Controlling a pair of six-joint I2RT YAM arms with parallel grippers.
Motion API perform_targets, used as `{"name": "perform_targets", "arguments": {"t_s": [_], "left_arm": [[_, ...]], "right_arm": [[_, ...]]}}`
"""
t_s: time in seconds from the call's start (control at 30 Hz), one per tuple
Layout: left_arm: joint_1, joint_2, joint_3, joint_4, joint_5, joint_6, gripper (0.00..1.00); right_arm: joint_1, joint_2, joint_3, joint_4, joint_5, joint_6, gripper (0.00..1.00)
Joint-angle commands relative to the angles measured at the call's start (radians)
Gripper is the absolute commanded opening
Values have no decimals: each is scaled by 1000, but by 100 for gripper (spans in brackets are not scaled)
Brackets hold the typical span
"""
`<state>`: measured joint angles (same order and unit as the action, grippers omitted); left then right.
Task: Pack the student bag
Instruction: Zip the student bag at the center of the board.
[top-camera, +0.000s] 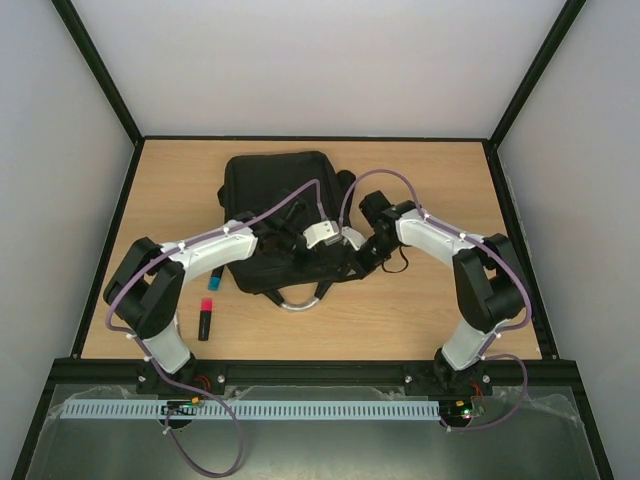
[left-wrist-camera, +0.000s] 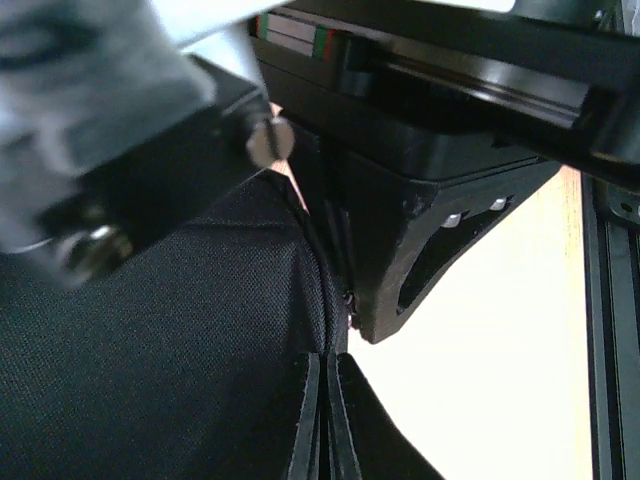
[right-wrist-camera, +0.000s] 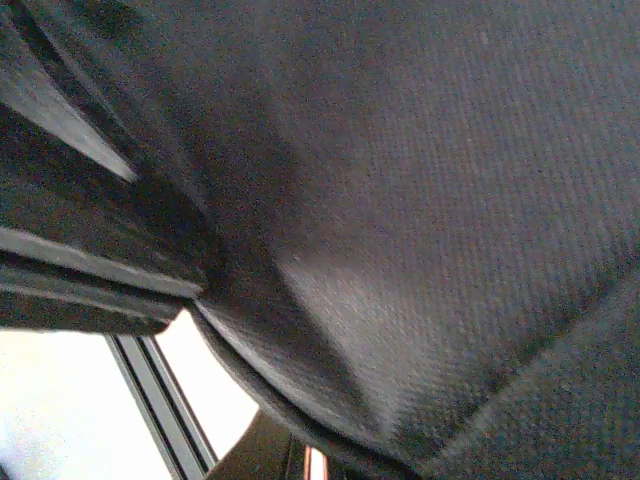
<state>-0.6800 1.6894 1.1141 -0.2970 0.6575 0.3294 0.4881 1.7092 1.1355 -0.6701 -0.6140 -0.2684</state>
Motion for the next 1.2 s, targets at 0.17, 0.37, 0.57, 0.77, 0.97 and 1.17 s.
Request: {"name": "perform_targets", "arguments": {"t_s": [0.17,0.37,0.57,0.77,0.97,1.17], "left_arm": [[5,-75,-16,-13,-24,-37,3],[31,-99,-37,-84,13,25,2],[47,-119,-47,-168,45,115,2],[49,-163,-73,-254,37,276,2],[48,-196,-93,-273,15,310,4],[28,-191,-93,-91,-33,99,53]], "right_arm": [[-83,-85,-68,-20,13,-14,1],[-117,-62,-55,-14,39,-12,3],[-129,-24,-27,-6,63,-29,3],[-129,39,20,9,69,-43,2],[-127,81,62,15,13,-25,1],[-91,55,67,18,-57,-10,1]]}}
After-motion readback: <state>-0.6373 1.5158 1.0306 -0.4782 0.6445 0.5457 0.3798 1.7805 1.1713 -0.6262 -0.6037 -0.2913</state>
